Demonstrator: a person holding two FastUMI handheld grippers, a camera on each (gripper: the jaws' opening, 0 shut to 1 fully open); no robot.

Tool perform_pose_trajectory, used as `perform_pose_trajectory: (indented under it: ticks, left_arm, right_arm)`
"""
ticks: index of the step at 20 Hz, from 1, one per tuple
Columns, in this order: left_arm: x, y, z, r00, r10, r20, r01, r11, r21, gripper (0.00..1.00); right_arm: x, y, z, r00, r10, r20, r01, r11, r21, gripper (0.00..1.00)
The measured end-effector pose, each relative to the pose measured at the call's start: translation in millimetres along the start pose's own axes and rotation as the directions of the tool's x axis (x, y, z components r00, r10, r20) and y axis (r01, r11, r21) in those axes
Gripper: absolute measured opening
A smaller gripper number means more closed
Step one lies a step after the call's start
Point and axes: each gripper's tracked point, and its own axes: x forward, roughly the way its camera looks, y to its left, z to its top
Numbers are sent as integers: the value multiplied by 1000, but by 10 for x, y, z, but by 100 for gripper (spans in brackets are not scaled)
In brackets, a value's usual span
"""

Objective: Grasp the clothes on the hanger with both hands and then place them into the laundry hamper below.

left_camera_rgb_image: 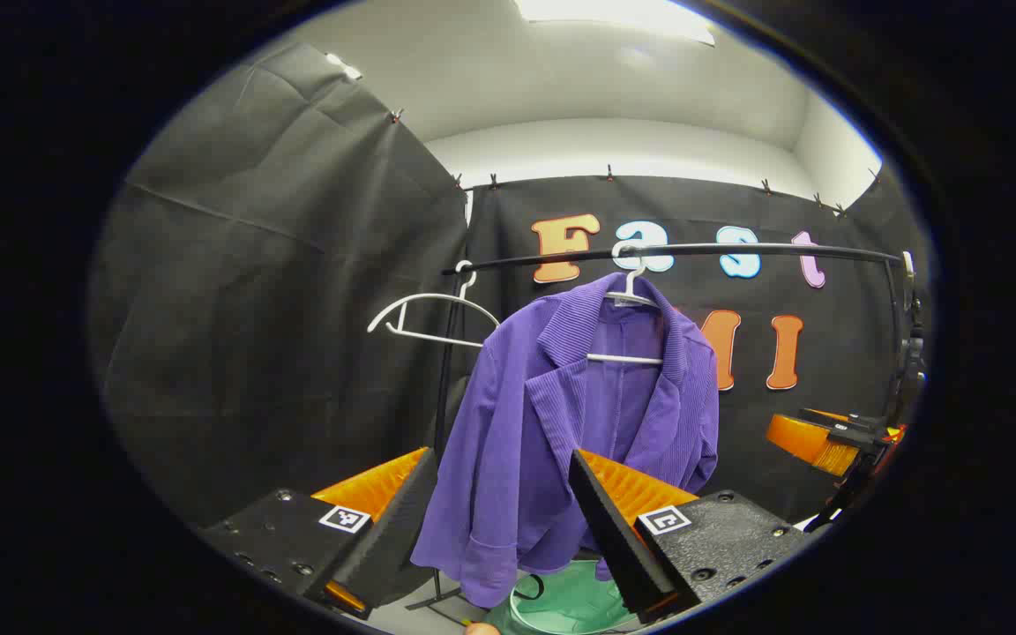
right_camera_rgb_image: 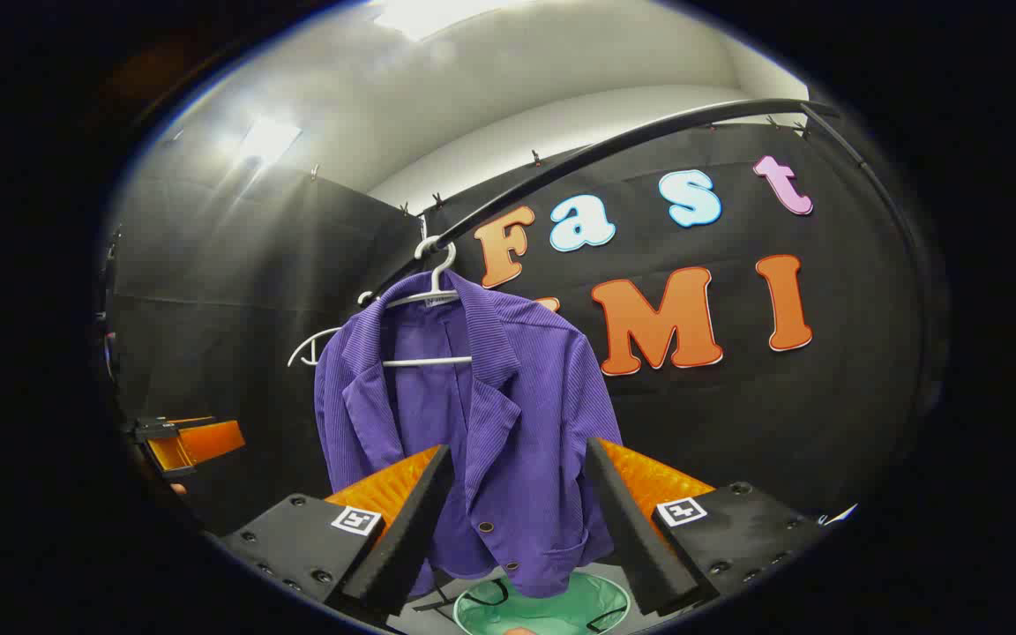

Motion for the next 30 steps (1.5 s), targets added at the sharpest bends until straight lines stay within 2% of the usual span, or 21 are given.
perform_pose_trajectory:
  ticks: [1,2,5,12,13,17,18,19,20,21,24,25,26,27,29,30]
  left_arm:
    - [6,-13,-16,1000,-8,-4,8,1000,8,92]
    - [12,-37,-19,1000,-20,-8,20,1000,12,92]
    - [36,-55,-33,1000,-25,-17,25,1000,9,95]
    - [89,-18,-44,1000,-8,-26,9,1000,9,93]
    - [94,-31,-50,999,-15,-29,16,1000,4,98]
    - [76,-70,-99,998,-29,-55,29,1000,-8,93]
    - [70,-71,-109,998,-34,-60,34,999,-10,93]
    - [65,-101,-112,997,-48,-64,47,999,-17,93]
    - [70,-121,-118,996,-58,-68,57,998,-23,93]
    - [70,-126,-123,996,-61,-70,60,998,-24,93]
    - [75,-96,-141,996,-53,-74,51,998,-27,92]
    - [79,-95,-148,995,-53,-79,51,998,-32,92]
    - [75,-100,-153,995,-53,-82,50,998,-39,92]
    - [80,-97,-159,995,-52,-85,49,998,-41,92]
    - [78,-49,-195,994,-35,-99,32,999,-33,95]
    - [75,-27,-205,994,-28,-104,25,999,-27,92]
  right_arm:
    - [14,-5,-14,1000,0,-7,0,1000,6,89]
    - [31,-25,-12,1000,-1,-5,1,1000,6,100]
    - [95,-51,-7,1000,-10,4,10,1000,10,98]
    - [251,-20,-59,1000,5,-17,-4,999,40,98]
    - [256,-23,-47,1000,4,-13,-3,999,41,100]
    - [306,-66,-145,999,-32,-26,32,999,36,98]
    - [320,-35,-166,999,-31,-34,32,999,33,89]
    - [335,-3,-165,999,-25,-34,27,999,32,98]
    - [352,27,-146,999,-20,-32,21,999,31,93]
    - [378,45,-139,999,-22,-29,23,999,27,97]
    - [523,133,-161,999,-26,-29,26,1000,8,97]
    - [598,163,-181,999,-26,-33,26,1000,3,87]
    - [658,193,-206,999,-26,-35,26,1000,2,97]
    - [746,215,-213,999,-28,-35,28,1000,7,87]
    - [929,264,-254,999,-30,-41,30,999,15,88]
    - [1024,292,-293,998,-29,-48,30,999,19,83]
